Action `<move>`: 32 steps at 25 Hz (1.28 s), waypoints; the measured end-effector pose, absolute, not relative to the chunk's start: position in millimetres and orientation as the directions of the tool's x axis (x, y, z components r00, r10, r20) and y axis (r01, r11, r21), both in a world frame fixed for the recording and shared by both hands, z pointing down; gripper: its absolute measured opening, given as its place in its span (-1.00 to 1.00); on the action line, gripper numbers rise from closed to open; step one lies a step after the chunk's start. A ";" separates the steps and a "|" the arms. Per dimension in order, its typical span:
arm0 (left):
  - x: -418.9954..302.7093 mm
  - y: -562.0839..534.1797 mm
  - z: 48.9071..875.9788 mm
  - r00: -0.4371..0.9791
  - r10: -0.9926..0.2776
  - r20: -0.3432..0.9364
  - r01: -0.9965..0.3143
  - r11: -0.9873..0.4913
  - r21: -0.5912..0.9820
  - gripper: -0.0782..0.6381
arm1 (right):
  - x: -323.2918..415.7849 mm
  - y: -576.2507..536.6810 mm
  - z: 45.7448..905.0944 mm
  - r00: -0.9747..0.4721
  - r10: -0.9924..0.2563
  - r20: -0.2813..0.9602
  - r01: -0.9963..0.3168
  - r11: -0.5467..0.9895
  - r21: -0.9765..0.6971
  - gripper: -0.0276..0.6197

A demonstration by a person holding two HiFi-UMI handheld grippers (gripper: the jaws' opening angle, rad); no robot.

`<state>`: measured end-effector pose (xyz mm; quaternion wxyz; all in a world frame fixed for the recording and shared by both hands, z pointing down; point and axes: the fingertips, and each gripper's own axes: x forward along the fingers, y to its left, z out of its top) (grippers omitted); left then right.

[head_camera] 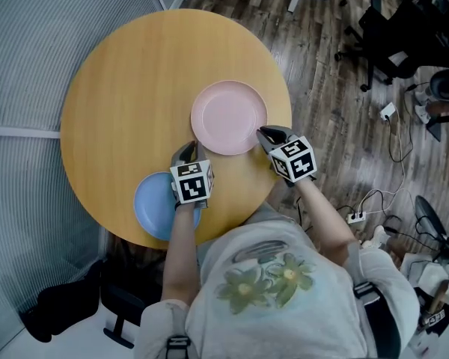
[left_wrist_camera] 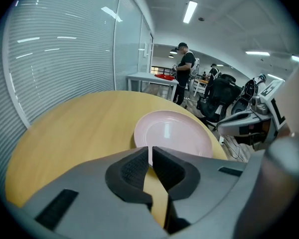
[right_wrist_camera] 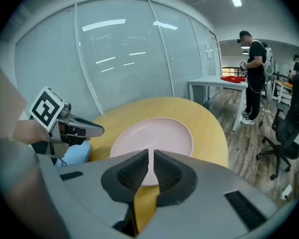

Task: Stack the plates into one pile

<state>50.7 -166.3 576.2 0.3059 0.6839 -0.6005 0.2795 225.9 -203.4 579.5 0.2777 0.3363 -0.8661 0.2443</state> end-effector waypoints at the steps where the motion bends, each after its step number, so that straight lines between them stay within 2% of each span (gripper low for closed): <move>1: 55.0 -160.6 572.4 0.134 -0.656 0.743 -0.991 -0.101 0.090 -0.67 | 223.6 -195.7 577.6 -0.636 -0.434 0.638 -0.706 0.661 -0.254 -0.73; 8: 88.5 -98.1 568.4 0.225 -0.628 0.745 -0.972 -0.195 0.130 -0.71 | 205.3 -137.5 575.5 -0.703 -0.359 0.614 -0.650 0.674 -0.351 -0.77; 17: 113.3 -39.8 568.5 0.289 -0.602 0.744 -0.952 -0.263 0.158 -0.71 | 185.2 -87.3 565.8 -0.727 -0.330 0.602 -0.612 0.709 -0.351 -0.77; 25: 94.7 -6.1 560.7 0.248 -0.632 0.734 -0.967 -0.204 0.151 -0.71 | 169.5 -39.3 565.6 -0.743 -0.283 0.607 -0.566 0.750 -0.343 -0.77; 32: 48.3 44.2 557.4 0.173 -0.654 0.737 -0.985 -0.098 0.144 -0.71 | 110.8 16.0 557.3 -0.805 -0.158 0.572 -0.418 0.835 -0.358 -0.77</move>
